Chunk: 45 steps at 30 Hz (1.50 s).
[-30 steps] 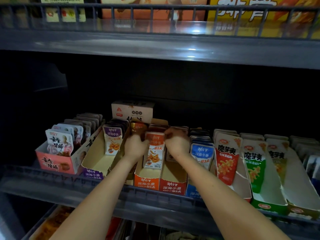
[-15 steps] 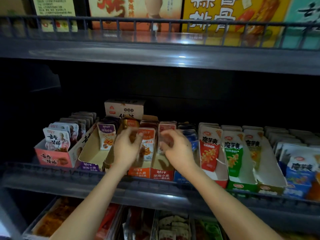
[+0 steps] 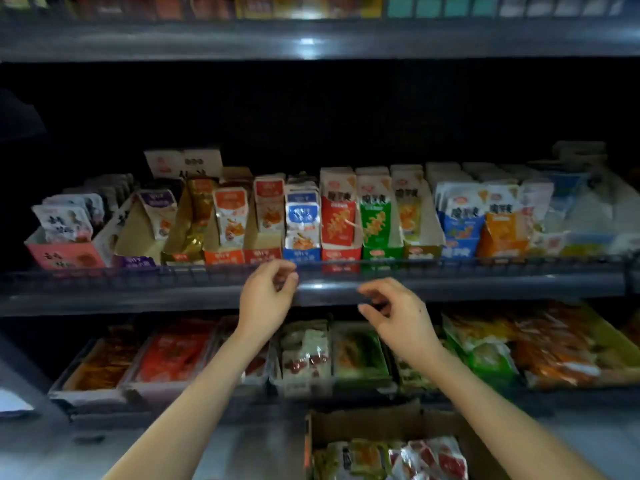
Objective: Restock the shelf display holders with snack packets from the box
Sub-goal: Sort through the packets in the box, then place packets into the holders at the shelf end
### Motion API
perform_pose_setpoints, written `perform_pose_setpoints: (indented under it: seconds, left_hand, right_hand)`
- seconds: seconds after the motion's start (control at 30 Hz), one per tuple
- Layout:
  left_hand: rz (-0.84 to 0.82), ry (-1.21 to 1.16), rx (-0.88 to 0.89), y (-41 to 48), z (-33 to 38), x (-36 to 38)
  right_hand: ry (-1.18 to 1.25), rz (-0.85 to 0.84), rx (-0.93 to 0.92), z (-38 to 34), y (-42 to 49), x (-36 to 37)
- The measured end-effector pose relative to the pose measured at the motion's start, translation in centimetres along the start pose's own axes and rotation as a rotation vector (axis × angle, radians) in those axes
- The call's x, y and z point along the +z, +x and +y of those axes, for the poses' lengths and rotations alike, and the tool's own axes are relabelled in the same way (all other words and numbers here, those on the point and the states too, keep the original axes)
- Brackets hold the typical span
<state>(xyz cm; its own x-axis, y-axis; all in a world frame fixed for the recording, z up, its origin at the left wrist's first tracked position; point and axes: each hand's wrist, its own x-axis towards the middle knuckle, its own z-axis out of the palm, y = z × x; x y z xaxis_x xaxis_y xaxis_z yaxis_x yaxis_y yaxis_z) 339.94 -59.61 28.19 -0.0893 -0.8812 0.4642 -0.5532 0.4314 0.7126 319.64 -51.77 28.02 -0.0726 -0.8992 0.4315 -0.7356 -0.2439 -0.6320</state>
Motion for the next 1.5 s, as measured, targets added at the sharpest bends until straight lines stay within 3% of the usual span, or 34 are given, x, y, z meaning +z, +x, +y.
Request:
perform_pose_setpoints:
  seconds: [0.2,0.33,0.47,0.67,0.8,1.07,1.17,1.23,1.3,1.37,1.43,1.5]
  left_hand:
    - [-0.221,-0.033,-0.066,-9.0,1.3,6.1]
    - [-0.415,-0.038,-0.141,-15.9,-0.2,10.7]
    - [-0.630,0.061,-0.340,-21.7,-4.0,14.9]
    - [-0.710,0.080,-0.609,-28.8,-9.1,18.6]
    - [-0.634,-0.012,-0.888,-30.4,-11.2,20.5]
    - [-0.530,-0.065,-1.300,-32.5,-13.9,21.6]
    - [-0.492,-0.107,-1.390,-32.5,-13.9,21.9]
    - [-0.468,-0.132,-1.406,-32.3,-13.7,22.1]
    - [-0.474,-0.140,-1.390,-32.0,-13.3,22.2]
    - [-0.473,-0.245,-1.409,-31.7,-12.7,22.3]
    - [-0.478,-0.421,-1.479,-31.5,-12.1,22.5]
    - [-0.454,-0.522,-1.518,-31.4,-11.9,22.8]
  right_hand:
    - [-0.029,-0.053,0.219,7.2,-11.0,-2.0]
    - [0.003,-0.147,0.484,12.7,-17.9,-0.4]
    - [-0.045,-0.284,0.712,17.4,-23.5,1.4]
    - [-0.115,-0.482,0.905,23.3,-29.3,7.6]
    - [-0.126,-0.557,0.833,25.4,-29.1,12.1]
    - [-0.470,-0.784,0.573,28.2,-28.7,17.7]
    - [-0.558,-0.738,0.597,28.7,-29.1,18.1]
    - [-0.600,-0.557,0.600,28.8,-29.3,17.6]
    - [-0.436,-0.346,0.677,28.8,-29.5,16.8]
    - [0.124,-0.316,0.971,27.3,-28.6,15.6]
    - [0.547,-0.438,1.142,25.4,-27.7,14.9]
    - [0.631,-0.642,1.114,23.8,-27.3,15.1]
